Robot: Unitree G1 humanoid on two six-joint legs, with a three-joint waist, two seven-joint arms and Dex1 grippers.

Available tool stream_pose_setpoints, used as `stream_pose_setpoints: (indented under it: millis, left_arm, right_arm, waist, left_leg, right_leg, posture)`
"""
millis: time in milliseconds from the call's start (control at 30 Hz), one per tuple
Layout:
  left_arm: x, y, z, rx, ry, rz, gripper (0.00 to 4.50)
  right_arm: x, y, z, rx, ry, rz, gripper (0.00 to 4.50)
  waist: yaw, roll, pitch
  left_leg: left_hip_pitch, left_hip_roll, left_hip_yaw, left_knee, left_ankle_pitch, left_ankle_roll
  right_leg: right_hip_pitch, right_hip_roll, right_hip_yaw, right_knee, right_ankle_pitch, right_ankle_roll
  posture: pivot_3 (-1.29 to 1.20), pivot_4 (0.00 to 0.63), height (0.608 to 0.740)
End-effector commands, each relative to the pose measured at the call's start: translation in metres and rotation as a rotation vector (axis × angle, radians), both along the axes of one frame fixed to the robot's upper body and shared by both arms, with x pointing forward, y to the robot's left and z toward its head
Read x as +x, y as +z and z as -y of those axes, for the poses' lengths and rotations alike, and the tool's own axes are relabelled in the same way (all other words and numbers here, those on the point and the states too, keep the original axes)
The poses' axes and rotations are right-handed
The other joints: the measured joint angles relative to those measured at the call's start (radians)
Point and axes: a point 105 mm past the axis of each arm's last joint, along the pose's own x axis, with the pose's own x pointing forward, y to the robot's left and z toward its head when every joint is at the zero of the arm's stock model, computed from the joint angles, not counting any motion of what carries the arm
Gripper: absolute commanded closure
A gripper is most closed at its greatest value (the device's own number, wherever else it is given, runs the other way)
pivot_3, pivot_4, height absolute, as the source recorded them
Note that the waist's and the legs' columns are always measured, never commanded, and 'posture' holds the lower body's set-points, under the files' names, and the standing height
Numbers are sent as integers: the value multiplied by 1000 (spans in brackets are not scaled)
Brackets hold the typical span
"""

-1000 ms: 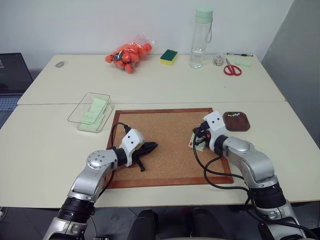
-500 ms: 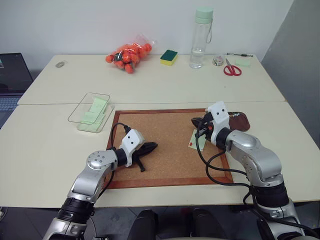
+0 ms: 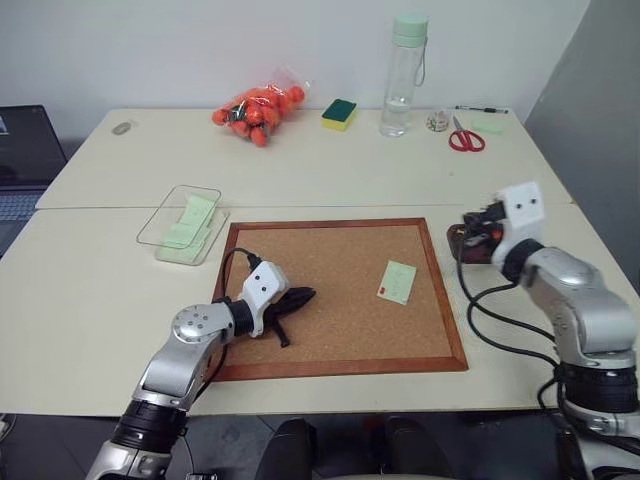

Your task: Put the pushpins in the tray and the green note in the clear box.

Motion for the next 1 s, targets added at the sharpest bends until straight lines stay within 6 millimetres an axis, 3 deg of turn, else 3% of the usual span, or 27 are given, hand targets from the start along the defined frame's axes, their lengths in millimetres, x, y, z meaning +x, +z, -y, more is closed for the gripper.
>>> stream_pose_setpoints:
  millis: [33, 433, 667, 833, 967, 1000]
  left_arm:
    - [-7, -21, -3, 38, -4, -92, 4500]
    - [-2, -16, -4, 44, -7, -75, 4500]
    - [-2, -15, -5, 52, -8, -73, 4500]
    - [0, -14, -6, 55, -13, -69, 4500]
    - [0, -13, -6, 58, -20, -66, 4500]
    - [0, -14, -7, 59, -21, -67, 4500]
  right_arm:
    - [8, 0, 19, -35, -51, 19, 4463]
    - [31, -12, 18, -28, -29, -2, 4463]
    - [31, -10, 15, -11, -13, 10, 2949]
    - [26, 3, 19, 7, -29, 50, 1859]
    - [-11, 17, -4, 85, 153, 80, 998]
    - [-23, 17, -12, 107, 202, 74, 998]
  waist:
    - [-2, 1, 0]
    - [1, 1, 0]
    - [1, 1, 0]
    - [1, 1, 0]
    - [4, 1, 0]
    - [5, 1, 0]
  left_leg:
    - [1, 0, 0, 0, 0, 0]
    - [2, 0, 2, 0, 0, 1]
    - [2, 0, 2, 0, 0, 1]
    - [2, 0, 2, 0, 0, 1]
    - [2, 0, 1, 0, 0, 1]
    - [2, 0, 1, 0, 0, 1]
  right_leg:
    - [0, 0, 0, 1, 0, 0]
    - [1, 1, 2, 1, 0, 0]
    - [1, 0, 2, 1, 0, 0]
    - [1, 0, 2, 1, 0, 0]
    - [1, 0, 1, 1, 0, 0]
    - [1, 0, 1, 1, 0, 0]
  posture:
    - [0, 150, 740]
    - [0, 150, 740]
    - [0, 150, 740]
    - [0, 150, 740]
    - [0, 150, 740]
    - [0, 150, 740]
